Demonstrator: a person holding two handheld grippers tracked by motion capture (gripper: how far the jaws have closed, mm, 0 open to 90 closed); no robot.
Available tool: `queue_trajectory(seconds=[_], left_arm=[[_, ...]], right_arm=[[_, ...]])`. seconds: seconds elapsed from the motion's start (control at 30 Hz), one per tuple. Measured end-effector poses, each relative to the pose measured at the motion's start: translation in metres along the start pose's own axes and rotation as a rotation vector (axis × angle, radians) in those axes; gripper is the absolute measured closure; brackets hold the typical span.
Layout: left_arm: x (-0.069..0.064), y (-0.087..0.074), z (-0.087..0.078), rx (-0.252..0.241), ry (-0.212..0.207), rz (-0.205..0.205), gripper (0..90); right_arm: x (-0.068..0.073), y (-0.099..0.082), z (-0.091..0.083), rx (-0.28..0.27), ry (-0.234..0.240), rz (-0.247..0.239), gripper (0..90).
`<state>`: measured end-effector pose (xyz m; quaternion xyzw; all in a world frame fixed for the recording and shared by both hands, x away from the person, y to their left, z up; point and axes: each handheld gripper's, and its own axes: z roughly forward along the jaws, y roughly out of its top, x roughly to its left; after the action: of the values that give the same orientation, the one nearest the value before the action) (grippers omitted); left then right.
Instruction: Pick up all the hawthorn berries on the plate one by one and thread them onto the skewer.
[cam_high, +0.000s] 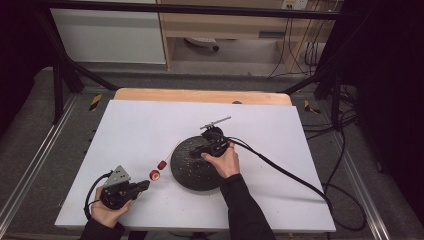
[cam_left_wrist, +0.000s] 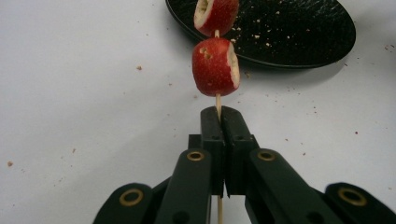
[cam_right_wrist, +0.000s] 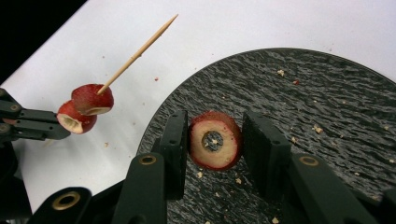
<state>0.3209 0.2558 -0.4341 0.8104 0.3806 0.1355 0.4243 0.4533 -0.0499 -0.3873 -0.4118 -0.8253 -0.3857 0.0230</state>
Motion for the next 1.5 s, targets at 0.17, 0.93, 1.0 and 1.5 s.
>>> queue_trajectory(seconds=[0.17,0.93,1.0,1.5], left_arm=[[-0.001,0.0,-0.001,-0.008,0.001,-0.003,88.4],[-0.009,0.0,0.001,-0.017,-0.011,0.0,88.4],[-0.009,0.0,0.001,-0.017,-0.012,0.0,88.4],[-0.02,0.002,0.007,-0.035,-0.015,-0.009,88.4]], right_arm=[[-0.001,-0.012,-0.005,-0.086,0.034,0.026,62.4],[0.014,-0.057,-0.007,-0.43,0.103,0.106,62.4],[0.015,-0.06,-0.007,-0.461,0.109,0.115,62.5],[0.013,-0.063,-0.014,-0.584,0.12,0.172,62.6]])
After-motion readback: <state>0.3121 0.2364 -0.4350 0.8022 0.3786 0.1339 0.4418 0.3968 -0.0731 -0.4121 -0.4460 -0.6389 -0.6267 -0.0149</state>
